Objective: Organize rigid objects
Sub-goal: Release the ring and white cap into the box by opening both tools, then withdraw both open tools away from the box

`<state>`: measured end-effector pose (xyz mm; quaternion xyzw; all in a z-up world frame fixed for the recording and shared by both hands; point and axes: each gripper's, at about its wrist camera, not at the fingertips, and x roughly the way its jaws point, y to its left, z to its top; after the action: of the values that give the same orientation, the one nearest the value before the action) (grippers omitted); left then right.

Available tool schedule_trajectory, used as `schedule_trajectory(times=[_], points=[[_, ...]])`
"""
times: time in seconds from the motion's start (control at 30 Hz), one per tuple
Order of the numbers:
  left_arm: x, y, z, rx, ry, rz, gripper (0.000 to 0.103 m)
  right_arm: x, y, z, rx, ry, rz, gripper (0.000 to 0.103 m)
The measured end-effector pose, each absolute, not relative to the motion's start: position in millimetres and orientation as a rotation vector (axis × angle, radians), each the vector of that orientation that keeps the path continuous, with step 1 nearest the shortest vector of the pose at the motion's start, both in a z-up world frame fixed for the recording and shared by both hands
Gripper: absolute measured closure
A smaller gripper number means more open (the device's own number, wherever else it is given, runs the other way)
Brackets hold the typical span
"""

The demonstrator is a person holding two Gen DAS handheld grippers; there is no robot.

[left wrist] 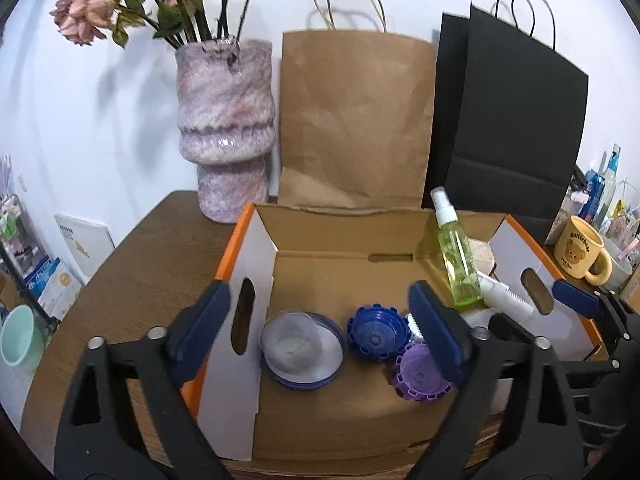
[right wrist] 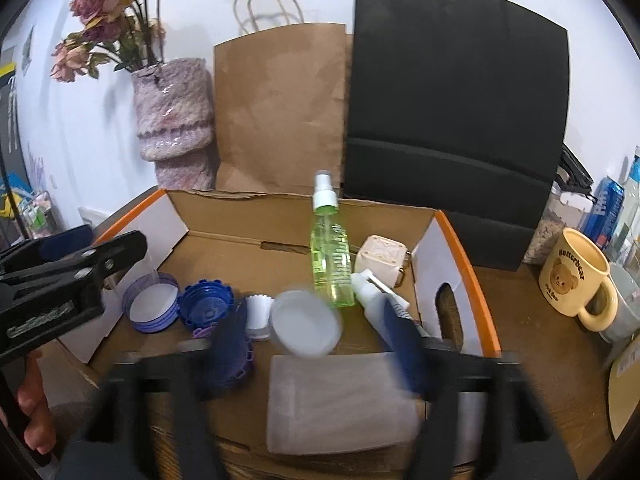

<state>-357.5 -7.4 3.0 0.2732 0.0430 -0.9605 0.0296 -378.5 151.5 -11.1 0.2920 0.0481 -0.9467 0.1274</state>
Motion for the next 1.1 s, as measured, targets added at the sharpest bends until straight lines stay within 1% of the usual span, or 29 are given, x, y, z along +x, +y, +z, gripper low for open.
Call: schedule_trajectory(times=[0.03,0.47,0.53,0.57,1.1], points=[[-356.3,-8.3,4.4,0.832,0.136,-2.965,0.0,-378.2,152.4,-10.0,0.843,0.135,-2.76,0.004],[-348.9,-18.6,10.4,0.774,0.189,-2.949,0.0,-374.5,154.6,-5.6,0.798,0.113,-2.773,0.004],[-346.4,-20.2,12.0,0.768,0.198,-2.949,0.0,-373.2,155.0,-5.0,0.796,0.118,-2.774,0.0],[-344.8,-20.8,12.8,0.764,0.201,-2.948,0.0,-371.9,155.7,-4.5,0.789,0.114,-2.776,0.0],[-312.1,-23.3,23.4,0.72,0.165,-2.978,0.0,-340.7,165.5,9.7,0.717,0.089,-2.777,0.0]])
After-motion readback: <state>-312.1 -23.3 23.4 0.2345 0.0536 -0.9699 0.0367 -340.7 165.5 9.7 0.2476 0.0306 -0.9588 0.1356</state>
